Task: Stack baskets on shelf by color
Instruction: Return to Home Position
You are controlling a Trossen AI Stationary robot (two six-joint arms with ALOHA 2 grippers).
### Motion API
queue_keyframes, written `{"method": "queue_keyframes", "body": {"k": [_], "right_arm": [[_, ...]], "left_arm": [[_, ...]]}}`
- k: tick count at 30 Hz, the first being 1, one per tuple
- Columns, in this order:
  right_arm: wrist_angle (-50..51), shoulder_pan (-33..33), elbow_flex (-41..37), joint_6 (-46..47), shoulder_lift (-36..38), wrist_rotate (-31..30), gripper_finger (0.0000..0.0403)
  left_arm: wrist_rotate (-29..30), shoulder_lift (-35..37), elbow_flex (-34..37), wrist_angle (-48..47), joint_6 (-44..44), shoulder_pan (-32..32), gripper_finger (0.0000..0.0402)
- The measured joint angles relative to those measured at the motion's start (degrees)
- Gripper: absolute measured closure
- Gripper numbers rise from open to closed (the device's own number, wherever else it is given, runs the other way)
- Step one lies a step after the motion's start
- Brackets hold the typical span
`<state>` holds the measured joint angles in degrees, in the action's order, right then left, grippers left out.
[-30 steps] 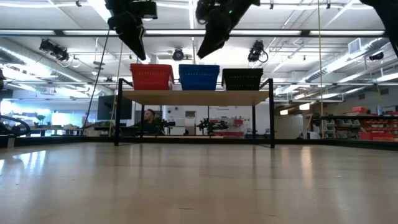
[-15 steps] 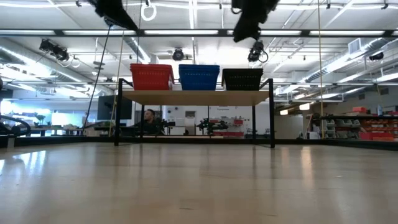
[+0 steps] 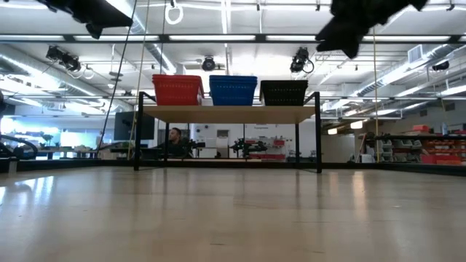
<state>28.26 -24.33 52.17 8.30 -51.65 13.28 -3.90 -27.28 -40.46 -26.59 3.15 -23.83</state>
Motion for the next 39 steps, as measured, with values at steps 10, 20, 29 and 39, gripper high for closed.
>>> {"method": "queue_keyframes", "body": {"k": [10,20,29,39], "right_arm": [[-9.5,1.3,-18.8,5.1,20.0,-0.4,0.0245],[-19.9,4.3,-33.3,2.4,33.4,-4.4,0.0246],[-39.4,8.4,-49.7,-1.0,37.8,-6.6,0.0268],[-36.9,12.9,-51.8,-1.6,37.8,-10.7,0.0309]], "left_arm": [[-0.4,9.8,8.7,5.0,-4.5,3.4,0.0389],[-0.4,21.3,19.4,10.5,-6.5,5.0,0.0396],[-0.5,26.8,31.6,18.7,-8.6,5.9,0.0398],[4.6,25.7,40.0,28.3,-9.1,11.6,0.0399]]}}
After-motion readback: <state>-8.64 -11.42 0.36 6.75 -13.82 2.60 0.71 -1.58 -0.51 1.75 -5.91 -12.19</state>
